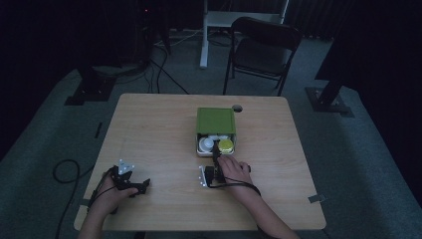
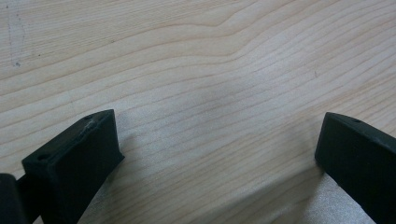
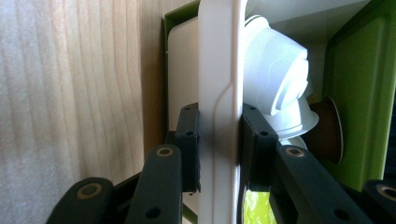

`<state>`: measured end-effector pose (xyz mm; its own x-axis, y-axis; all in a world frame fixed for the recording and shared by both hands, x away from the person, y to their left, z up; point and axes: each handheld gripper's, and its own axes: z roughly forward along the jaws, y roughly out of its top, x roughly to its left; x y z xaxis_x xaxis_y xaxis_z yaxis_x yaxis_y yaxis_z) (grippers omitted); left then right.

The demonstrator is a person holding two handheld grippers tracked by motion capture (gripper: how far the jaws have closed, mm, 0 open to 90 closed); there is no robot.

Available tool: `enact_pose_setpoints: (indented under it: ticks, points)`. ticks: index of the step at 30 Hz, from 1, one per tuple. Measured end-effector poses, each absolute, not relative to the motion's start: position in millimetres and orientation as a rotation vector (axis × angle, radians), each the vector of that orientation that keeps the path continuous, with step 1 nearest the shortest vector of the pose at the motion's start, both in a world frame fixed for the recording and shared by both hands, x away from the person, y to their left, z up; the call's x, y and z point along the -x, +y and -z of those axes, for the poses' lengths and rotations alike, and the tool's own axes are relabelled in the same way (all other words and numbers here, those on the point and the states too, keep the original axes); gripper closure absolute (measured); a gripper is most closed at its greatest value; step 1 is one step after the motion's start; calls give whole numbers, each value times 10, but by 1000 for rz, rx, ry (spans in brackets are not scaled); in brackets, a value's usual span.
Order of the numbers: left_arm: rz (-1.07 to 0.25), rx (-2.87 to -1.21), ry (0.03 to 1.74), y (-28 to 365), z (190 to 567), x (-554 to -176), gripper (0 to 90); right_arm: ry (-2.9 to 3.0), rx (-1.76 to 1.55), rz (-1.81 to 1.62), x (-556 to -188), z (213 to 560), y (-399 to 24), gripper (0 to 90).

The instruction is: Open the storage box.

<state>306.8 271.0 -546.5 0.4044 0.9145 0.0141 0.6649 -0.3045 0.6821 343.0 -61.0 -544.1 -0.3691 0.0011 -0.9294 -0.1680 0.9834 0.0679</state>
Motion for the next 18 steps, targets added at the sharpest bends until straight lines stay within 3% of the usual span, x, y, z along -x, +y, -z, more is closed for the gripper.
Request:
enact_pose_setpoints:
  ticks: [18]
  points:
    - [-545, -2070, 1339, 2711, 5465, -3069, 0, 1977, 131, -168, -3299, 5403, -610, 722]
